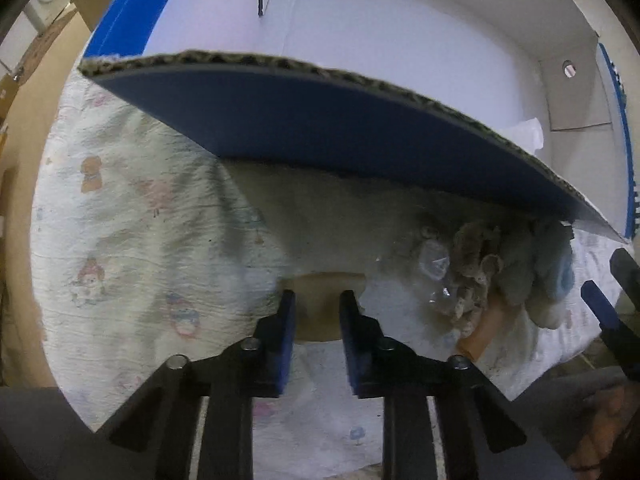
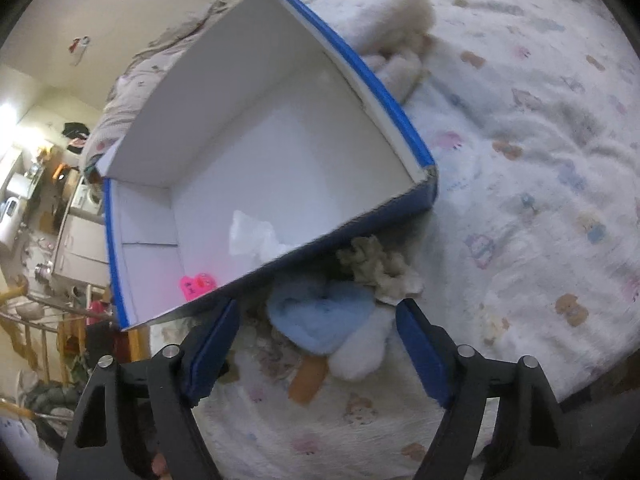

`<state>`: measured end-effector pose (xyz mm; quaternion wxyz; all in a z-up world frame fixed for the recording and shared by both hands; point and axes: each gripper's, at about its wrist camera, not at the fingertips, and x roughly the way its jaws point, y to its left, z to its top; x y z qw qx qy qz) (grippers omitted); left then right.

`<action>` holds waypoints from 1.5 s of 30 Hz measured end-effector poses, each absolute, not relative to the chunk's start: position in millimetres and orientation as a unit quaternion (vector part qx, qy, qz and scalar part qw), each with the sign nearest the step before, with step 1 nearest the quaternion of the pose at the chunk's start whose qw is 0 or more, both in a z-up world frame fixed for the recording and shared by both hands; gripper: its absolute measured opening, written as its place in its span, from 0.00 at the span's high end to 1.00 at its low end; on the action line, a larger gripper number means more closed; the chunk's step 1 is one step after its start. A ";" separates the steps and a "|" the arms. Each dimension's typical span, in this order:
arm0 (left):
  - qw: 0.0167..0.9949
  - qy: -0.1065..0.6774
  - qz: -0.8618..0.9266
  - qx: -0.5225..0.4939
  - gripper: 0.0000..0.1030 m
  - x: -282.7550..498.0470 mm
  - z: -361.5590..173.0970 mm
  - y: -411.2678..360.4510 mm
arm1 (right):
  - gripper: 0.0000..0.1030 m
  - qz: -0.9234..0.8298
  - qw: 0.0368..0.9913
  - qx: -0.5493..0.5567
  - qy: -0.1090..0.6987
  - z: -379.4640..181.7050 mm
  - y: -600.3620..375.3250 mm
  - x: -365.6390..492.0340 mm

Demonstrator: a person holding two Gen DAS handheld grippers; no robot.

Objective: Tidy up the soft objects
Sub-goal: 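Grasp the tan flat piece with the left tool while the right tool grasps the blue plush, then carry the tan piece with the left tool into the box while the right tool carries the blue plush in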

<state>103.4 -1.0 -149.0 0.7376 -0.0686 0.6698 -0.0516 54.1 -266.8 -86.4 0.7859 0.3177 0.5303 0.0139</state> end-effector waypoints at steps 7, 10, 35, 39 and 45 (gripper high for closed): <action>0.757 0.648 -0.061 -0.056 0.94 100.4 -130.6 -0.8 | 0.17 0.018 0.777 0.257 0.574 -102.3 -238.0 67.1; 0.771 0.632 -0.051 -0.050 0.94 97.5 -117.7 3.2 | 0.17 0.020 0.788 0.192 0.584 -102.7 -216.9 72.5; 0.799 0.598 -0.008 -0.061 0.94 91.3 -98.5 31.8 | 0.74 0.092 0.807 0.222 0.540 -57.5 -227.6 32.1; 0.804 0.592 -0.007 -0.057 0.94 88.5 -93.1 33.8 | 0.74 0.125 0.807 0.247 0.522 -50.4 -221.3 26.4; 0.813 0.579 -0.003 -0.059 0.94 77.9 -79.4 31.3 | 0.74 0.192 0.802 0.344 0.448 -33.4 -236.0 20.2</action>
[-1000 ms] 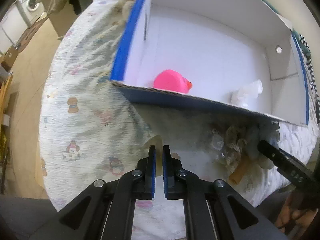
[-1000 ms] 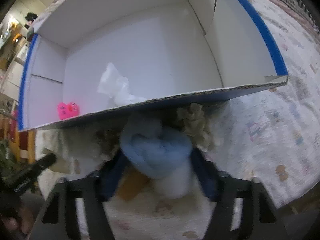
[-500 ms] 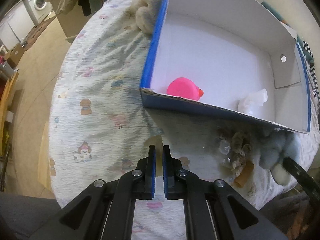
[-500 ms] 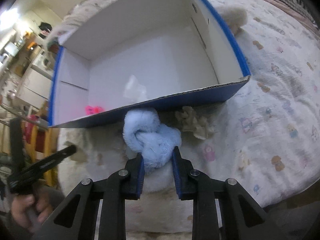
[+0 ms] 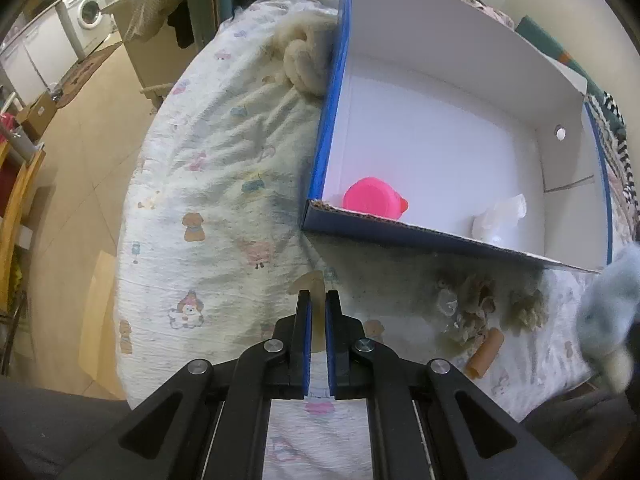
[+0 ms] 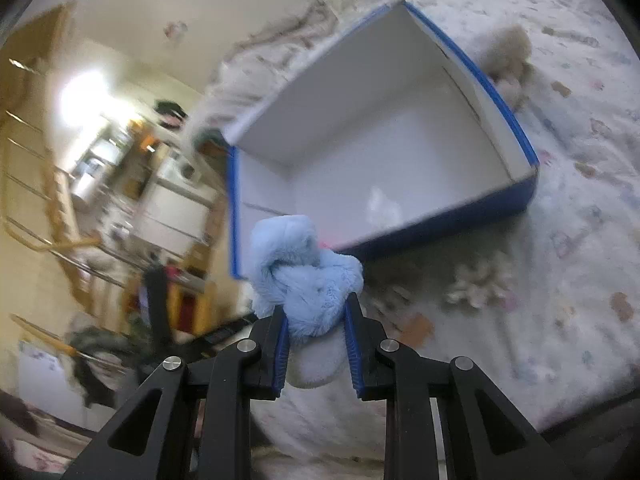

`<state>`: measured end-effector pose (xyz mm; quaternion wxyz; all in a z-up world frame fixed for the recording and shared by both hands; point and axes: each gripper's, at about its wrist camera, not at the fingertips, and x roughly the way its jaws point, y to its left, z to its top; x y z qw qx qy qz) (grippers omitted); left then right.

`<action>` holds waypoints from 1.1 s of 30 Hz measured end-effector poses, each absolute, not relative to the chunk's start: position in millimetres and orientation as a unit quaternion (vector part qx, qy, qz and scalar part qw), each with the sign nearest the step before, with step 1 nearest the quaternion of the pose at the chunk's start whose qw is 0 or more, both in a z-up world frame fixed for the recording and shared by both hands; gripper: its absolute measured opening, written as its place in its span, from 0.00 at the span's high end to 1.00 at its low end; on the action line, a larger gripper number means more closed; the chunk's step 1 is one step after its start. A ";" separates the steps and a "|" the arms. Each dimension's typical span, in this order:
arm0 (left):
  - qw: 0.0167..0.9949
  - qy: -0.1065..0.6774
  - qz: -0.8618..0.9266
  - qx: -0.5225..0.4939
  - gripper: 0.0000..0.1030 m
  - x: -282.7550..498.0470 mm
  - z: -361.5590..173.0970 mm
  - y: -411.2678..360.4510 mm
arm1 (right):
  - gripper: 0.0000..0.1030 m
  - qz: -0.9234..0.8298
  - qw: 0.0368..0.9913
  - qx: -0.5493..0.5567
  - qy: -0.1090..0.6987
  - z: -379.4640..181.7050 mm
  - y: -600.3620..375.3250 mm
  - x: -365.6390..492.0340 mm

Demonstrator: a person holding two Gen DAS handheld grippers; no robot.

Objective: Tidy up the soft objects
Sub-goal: 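Carry the tan piece with the left tool into the box while the right tool carries the blue plush in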

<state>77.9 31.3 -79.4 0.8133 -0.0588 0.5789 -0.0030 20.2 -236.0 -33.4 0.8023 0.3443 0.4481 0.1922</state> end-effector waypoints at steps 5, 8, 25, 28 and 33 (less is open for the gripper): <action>0.819 0.571 -0.001 -0.057 0.95 78.4 -75.9 34.0 | 0.74 0.204 0.810 0.357 0.418 -23.1 -240.1 20.4; 0.821 0.568 0.004 -0.059 0.94 76.4 -73.0 36.5 | 0.74 0.205 0.811 0.360 0.413 -21.9 -238.0 26.1; 0.875 0.465 -0.074 -0.108 0.95 74.6 17.0 37.1 | 0.74 0.178 0.829 0.361 0.388 -2.2 -264.2 30.4; 0.873 0.468 -0.072 -0.114 0.95 86.7 20.4 37.9 | 0.74 0.177 0.834 0.355 0.385 5.6 -264.8 39.1; 0.881 0.462 -0.071 -0.081 0.95 102.4 26.6 29.3 | 0.74 0.170 0.837 0.349 0.385 13.8 -269.2 56.1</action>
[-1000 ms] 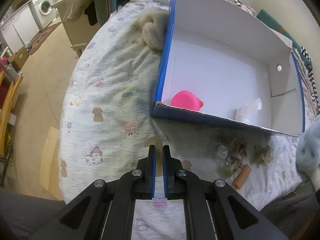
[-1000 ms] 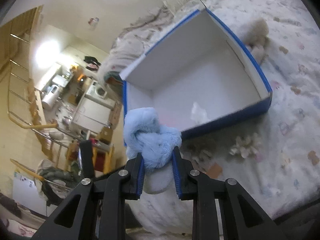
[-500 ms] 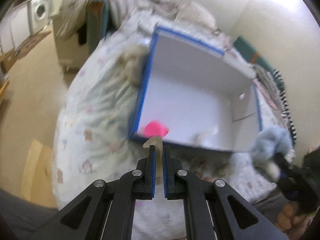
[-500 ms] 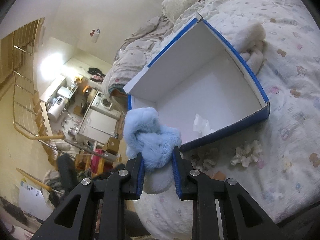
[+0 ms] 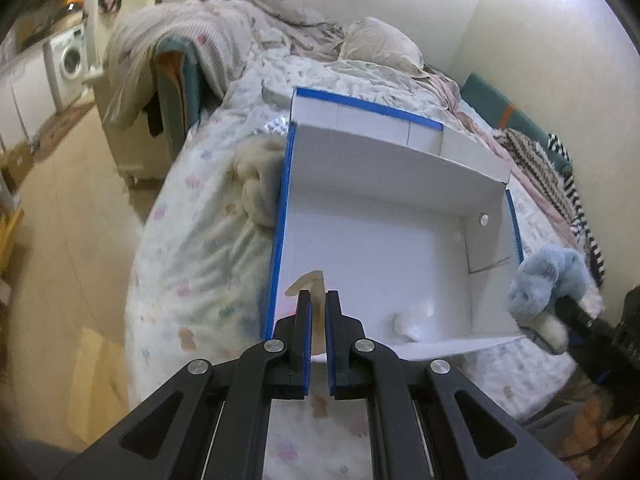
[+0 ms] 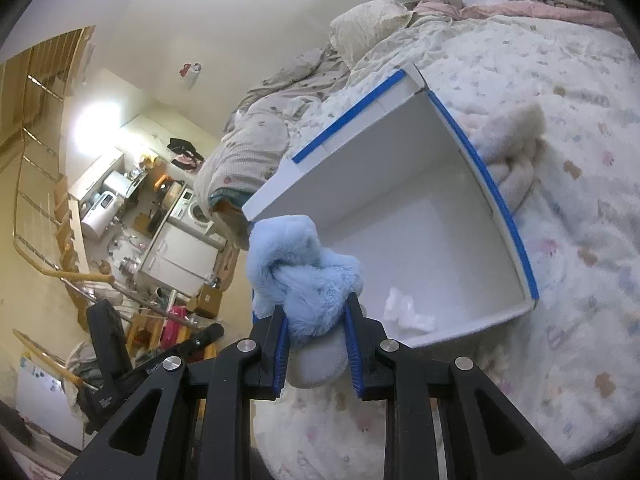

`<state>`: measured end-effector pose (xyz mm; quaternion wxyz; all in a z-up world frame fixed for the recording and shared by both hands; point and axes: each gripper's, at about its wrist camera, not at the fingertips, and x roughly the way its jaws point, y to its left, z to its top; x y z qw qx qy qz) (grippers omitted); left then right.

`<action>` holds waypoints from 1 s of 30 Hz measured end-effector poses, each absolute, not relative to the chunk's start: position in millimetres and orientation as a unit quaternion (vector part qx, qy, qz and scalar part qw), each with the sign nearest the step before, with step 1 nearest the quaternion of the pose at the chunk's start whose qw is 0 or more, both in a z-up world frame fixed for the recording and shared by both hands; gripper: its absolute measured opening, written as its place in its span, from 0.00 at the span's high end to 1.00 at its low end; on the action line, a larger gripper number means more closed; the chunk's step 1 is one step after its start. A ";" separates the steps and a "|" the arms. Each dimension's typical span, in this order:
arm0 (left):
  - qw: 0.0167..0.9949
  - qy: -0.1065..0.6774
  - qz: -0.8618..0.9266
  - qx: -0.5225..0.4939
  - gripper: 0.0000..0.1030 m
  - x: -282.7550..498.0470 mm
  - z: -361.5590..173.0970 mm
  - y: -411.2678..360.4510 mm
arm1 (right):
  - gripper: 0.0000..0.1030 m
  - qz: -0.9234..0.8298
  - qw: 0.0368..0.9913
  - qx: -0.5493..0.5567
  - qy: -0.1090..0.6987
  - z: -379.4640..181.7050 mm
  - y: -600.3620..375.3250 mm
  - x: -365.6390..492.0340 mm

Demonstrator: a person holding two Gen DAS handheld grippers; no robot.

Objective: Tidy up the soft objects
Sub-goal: 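Carry the tan piece with the left tool into the box while the right tool carries the blue plush in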

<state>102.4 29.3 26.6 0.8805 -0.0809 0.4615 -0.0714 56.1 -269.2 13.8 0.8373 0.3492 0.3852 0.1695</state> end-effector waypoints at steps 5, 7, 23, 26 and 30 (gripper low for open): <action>0.882 0.461 -0.076 -0.061 0.95 121.3 30.4 19.0 | 0.74 0.162 0.841 0.340 0.389 16.6 -273.1 73.4; 0.883 0.460 -0.079 -0.054 0.95 128.8 30.7 13.1 | 0.74 0.160 0.841 0.337 0.391 15.3 -274.0 80.2; 0.867 0.488 -0.092 -0.027 0.95 170.4 -5.8 -20.7 | 0.74 0.143 0.836 0.331 0.414 -17.9 -272.6 115.2; 0.863 0.497 -0.088 -0.027 0.95 174.6 -17.8 -22.5 | 0.74 0.141 0.837 0.323 0.419 -22.2 -270.0 118.2; 0.858 0.506 -0.091 -0.026 0.94 179.3 -32.7 -26.9 | 0.74 0.126 0.836 0.296 0.444 -33.7 -261.0 124.0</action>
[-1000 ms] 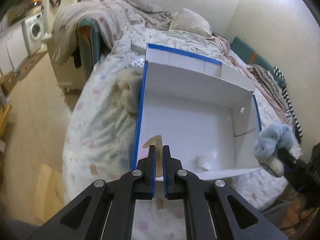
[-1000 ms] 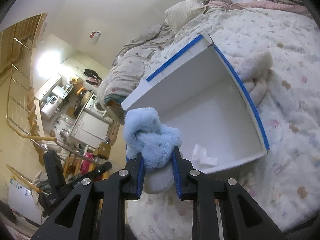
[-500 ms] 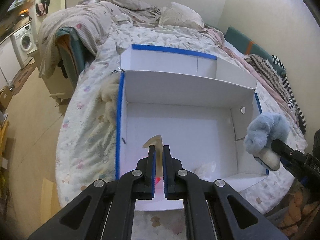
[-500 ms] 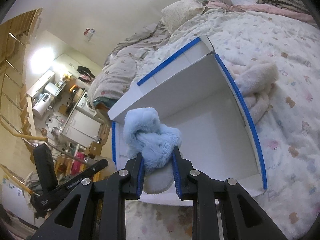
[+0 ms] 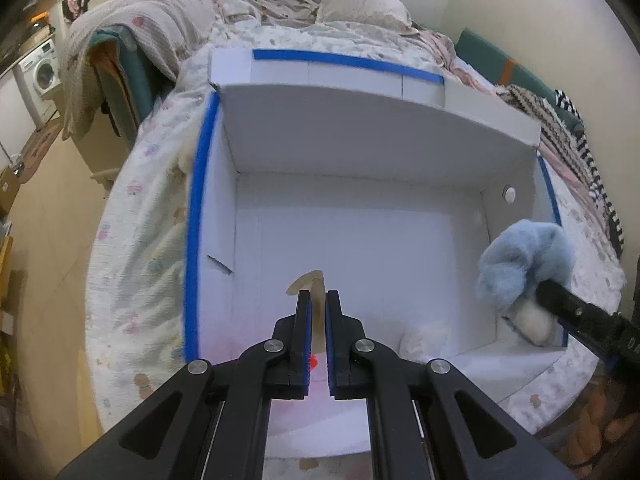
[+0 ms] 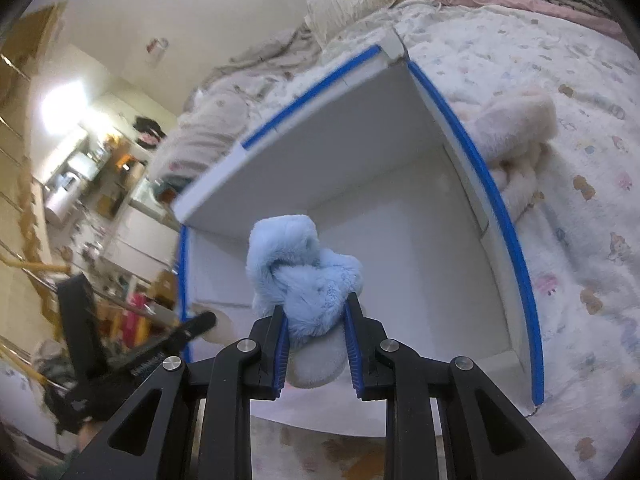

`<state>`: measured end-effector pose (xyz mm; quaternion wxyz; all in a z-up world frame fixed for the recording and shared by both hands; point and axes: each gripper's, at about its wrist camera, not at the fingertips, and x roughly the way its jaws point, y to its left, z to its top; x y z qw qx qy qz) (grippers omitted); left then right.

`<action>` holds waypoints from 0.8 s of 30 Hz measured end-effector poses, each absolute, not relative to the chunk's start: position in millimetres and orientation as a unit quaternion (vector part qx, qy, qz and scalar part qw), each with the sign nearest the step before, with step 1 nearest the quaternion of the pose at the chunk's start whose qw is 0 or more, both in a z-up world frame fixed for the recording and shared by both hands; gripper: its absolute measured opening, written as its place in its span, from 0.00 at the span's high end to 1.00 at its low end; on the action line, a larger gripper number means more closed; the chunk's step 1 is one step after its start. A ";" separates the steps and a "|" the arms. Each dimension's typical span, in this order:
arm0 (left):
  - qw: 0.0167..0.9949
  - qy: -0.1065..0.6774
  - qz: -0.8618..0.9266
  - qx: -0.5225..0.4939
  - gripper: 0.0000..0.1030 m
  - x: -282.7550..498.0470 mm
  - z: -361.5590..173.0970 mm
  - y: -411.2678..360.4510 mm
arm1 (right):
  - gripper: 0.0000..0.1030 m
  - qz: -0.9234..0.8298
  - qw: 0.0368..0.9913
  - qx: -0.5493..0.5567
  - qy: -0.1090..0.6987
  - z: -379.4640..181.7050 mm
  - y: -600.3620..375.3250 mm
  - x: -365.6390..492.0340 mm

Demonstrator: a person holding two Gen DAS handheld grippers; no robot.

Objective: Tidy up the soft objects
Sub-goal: 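Carry the tan piece with the left tool into the box while the right tool carries the blue plush in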

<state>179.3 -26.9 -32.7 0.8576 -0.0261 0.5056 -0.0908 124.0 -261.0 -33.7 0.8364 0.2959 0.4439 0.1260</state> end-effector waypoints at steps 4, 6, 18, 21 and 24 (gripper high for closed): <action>0.852 0.515 -0.092 -0.015 0.94 182.5 -45.6 -36.7 | 0.74 0.121 0.833 0.270 0.468 -45.1 -249.2 127.7; 0.851 0.516 -0.093 -0.011 0.94 183.1 -48.9 -40.4 | 0.74 0.122 0.831 0.260 0.476 -48.6 -245.2 128.9; 0.843 0.532 -0.081 -0.001 0.94 187.3 -67.0 -43.3 | 0.74 0.113 0.814 0.244 0.515 -64.9 -234.1 134.1; 0.841 0.534 -0.082 -0.001 0.94 187.5 -69.7 -44.8 | 0.74 0.111 0.811 0.242 0.521 -68.8 -233.3 134.8; 0.842 0.532 -0.093 0.004 0.94 185.1 -70.9 -47.8 | 0.74 0.110 0.809 0.239 0.526 -70.7 -229.5 140.5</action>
